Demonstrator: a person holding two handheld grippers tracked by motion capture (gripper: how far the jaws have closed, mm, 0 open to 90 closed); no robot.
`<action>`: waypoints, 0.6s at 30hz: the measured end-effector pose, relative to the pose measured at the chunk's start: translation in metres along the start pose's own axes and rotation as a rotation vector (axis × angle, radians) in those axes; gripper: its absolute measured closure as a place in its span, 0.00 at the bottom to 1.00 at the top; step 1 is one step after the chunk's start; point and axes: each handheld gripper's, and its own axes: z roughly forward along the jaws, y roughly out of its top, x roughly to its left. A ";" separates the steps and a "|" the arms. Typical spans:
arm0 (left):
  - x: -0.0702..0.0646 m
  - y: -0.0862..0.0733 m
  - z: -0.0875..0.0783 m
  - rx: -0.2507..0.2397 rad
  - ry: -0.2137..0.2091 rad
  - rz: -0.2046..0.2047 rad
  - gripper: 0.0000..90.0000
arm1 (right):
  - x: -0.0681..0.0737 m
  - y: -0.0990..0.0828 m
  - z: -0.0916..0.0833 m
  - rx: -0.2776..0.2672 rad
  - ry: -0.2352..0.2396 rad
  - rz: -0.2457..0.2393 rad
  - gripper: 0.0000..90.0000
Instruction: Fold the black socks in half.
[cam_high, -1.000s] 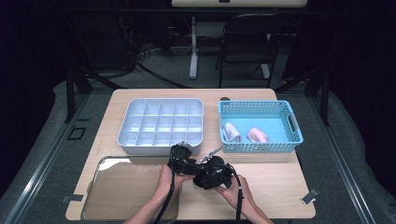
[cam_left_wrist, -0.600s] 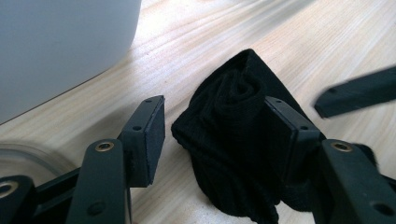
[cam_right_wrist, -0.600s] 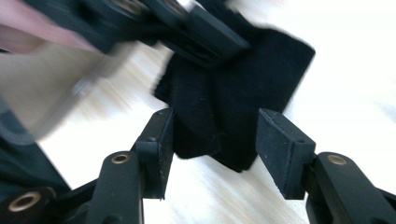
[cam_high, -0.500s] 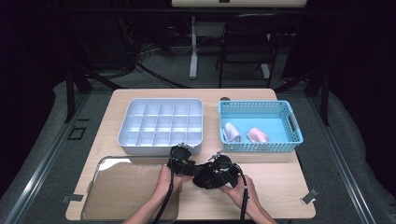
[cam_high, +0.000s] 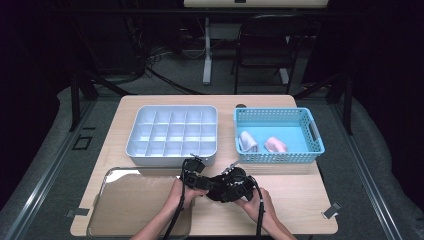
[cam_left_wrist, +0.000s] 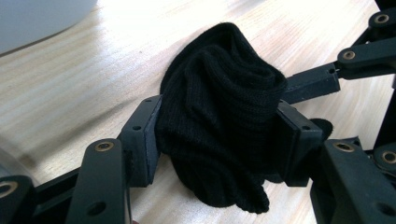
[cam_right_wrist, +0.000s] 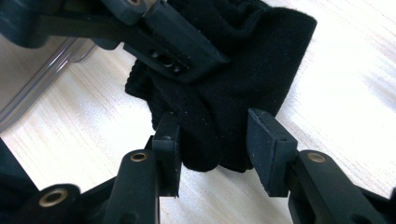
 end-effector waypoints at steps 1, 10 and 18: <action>0.000 0.000 0.000 0.000 0.000 0.000 0.48 | 0.000 0.000 0.001 -0.004 -0.002 0.002 0.64; 0.002 -0.004 0.005 -0.017 -0.081 -0.019 0.65 | -0.002 0.001 0.003 -0.007 0.010 0.011 0.64; 0.000 -0.005 0.004 -0.047 -0.076 0.053 0.73 | -0.004 0.000 -0.002 -0.004 0.027 0.004 0.58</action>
